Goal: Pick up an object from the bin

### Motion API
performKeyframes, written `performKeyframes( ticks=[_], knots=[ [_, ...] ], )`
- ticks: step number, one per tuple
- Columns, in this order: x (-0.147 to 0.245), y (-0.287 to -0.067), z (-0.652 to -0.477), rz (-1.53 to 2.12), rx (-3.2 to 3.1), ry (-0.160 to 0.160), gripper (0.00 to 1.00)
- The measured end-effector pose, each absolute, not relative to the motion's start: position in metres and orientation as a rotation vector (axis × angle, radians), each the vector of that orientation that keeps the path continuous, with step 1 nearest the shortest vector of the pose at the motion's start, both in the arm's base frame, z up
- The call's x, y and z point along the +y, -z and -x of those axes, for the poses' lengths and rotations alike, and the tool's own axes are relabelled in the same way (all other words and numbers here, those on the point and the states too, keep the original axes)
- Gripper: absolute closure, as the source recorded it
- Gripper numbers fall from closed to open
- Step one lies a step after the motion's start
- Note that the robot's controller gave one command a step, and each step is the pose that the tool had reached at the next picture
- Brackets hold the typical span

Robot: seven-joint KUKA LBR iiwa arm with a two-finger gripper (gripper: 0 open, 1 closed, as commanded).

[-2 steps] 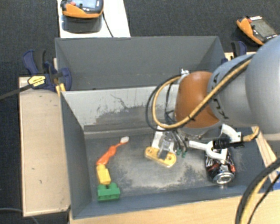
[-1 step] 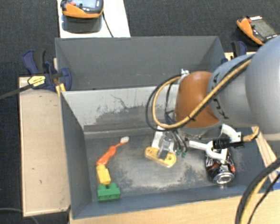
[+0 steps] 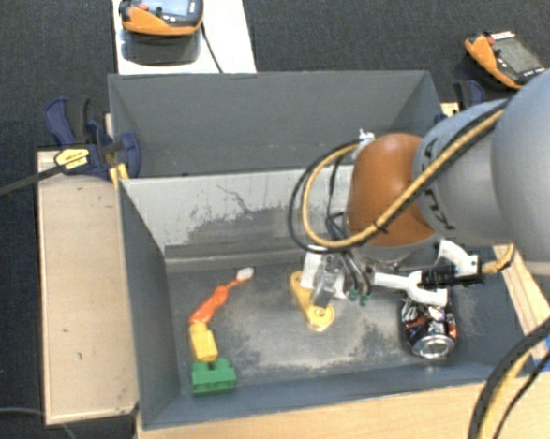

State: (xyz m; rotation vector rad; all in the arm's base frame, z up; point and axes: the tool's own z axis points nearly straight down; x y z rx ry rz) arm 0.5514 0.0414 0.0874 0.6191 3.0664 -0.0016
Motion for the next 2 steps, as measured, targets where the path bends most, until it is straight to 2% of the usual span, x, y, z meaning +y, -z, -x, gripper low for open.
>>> performKeyframes(
  ticks=[1,2],
  knots=[
    [0.042,-0.105,-0.552,-0.617,3.064,0.001,1.00],
    [0.041,-0.135,-0.551,-0.616,3.070,0.003,1.00]
  ],
)
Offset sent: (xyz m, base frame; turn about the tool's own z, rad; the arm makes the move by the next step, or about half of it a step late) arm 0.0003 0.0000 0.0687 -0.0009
